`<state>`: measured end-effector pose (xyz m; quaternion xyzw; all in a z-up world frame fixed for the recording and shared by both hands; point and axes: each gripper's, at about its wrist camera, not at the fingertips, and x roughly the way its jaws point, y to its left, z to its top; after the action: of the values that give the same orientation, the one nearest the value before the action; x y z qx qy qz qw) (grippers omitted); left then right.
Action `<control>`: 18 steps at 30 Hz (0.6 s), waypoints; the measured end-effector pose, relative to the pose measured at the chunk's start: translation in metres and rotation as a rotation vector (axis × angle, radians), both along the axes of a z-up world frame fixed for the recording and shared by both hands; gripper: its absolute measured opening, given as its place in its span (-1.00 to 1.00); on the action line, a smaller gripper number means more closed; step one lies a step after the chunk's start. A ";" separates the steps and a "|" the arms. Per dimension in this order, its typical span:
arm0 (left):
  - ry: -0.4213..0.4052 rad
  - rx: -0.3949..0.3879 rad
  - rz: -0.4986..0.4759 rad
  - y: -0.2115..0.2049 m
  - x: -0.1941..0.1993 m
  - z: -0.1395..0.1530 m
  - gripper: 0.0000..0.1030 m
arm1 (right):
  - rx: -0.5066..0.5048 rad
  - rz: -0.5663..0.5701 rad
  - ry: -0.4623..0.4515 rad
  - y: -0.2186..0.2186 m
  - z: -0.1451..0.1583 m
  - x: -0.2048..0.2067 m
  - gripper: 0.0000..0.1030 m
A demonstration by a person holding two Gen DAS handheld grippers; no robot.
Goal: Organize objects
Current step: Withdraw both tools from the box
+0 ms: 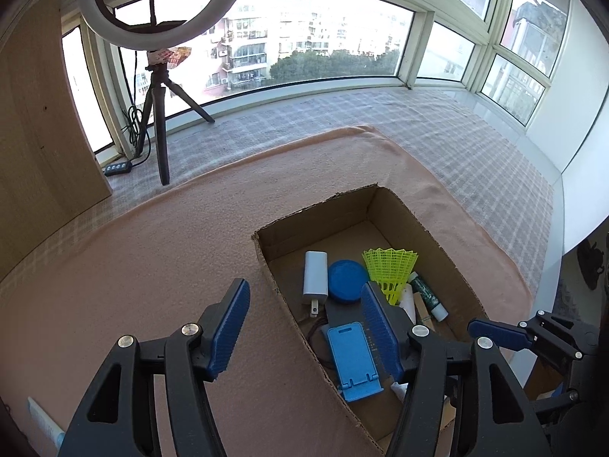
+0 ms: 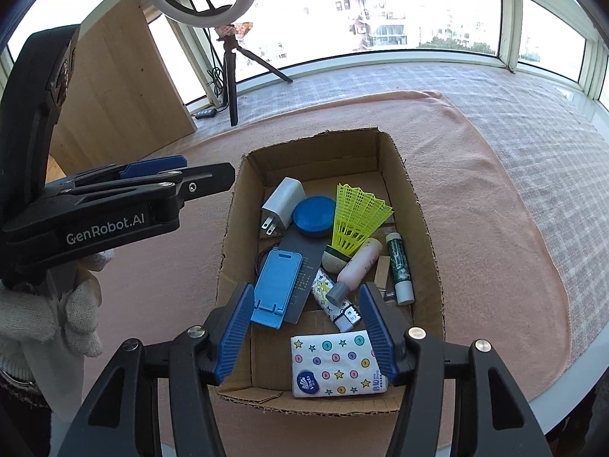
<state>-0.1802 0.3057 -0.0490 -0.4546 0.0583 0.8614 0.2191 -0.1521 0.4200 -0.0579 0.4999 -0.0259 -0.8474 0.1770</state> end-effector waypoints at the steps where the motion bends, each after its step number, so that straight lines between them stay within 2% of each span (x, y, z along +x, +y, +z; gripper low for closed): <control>1: 0.000 0.002 0.011 -0.008 0.002 0.001 0.25 | -0.004 0.006 0.000 -0.004 0.000 0.000 0.04; 11: -0.006 0.008 0.148 -0.104 0.026 0.003 0.25 | -0.038 0.102 -0.013 -0.061 0.004 0.002 0.04; 18: -0.024 0.021 0.283 -0.192 0.046 -0.004 0.26 | -0.063 0.195 -0.042 -0.114 0.002 0.002 0.04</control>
<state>-0.1339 0.1138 -0.0527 -0.4663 -0.0180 0.8787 0.1008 -0.1498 0.3056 -0.0561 0.5118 -0.0076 -0.8142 0.2739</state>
